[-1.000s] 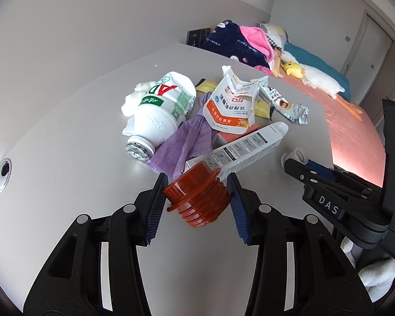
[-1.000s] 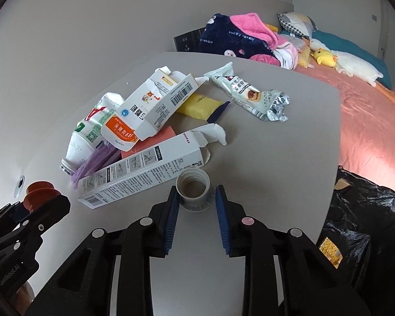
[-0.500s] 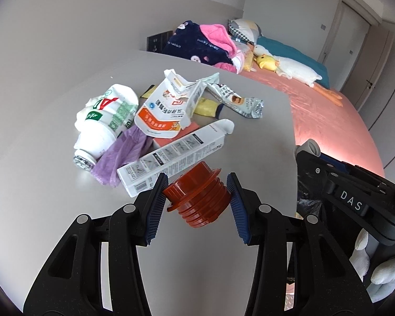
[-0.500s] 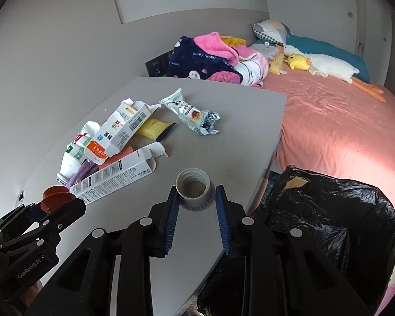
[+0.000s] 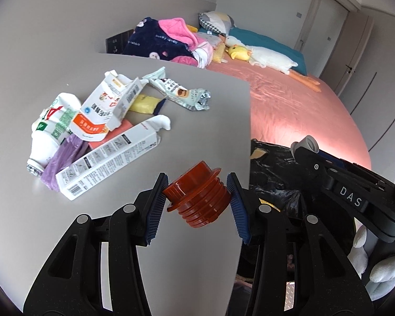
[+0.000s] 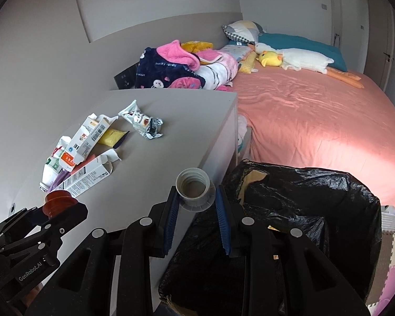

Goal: Collect trash
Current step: 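Carry the red cap and paper cup to the trash bag and release both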

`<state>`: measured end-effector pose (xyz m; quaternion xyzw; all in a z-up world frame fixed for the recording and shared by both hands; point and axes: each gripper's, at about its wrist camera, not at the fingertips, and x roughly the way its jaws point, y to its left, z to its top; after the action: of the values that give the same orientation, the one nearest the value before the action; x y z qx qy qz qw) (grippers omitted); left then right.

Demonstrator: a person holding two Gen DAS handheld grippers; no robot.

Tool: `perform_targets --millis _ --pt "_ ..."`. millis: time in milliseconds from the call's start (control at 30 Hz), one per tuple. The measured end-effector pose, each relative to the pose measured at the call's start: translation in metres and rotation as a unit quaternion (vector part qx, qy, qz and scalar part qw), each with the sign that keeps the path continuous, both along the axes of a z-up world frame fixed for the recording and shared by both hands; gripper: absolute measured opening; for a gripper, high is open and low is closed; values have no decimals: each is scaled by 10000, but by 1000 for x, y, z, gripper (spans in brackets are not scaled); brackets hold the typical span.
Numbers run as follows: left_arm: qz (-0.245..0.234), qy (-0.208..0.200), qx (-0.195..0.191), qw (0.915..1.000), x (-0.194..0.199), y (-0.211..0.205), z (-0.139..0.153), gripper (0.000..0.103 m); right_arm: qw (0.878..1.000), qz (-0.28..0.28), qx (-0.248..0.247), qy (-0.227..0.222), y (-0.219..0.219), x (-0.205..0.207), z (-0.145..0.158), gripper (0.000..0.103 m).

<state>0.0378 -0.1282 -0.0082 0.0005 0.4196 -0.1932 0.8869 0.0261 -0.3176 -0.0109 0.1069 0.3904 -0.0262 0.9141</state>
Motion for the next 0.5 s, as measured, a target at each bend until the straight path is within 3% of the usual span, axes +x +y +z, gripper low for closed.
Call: perform_targets --millis 500 --pt "-746 43 66 9972 -16 -70 -3 46 9983 -575 41 -69 -60 -30 3 30"
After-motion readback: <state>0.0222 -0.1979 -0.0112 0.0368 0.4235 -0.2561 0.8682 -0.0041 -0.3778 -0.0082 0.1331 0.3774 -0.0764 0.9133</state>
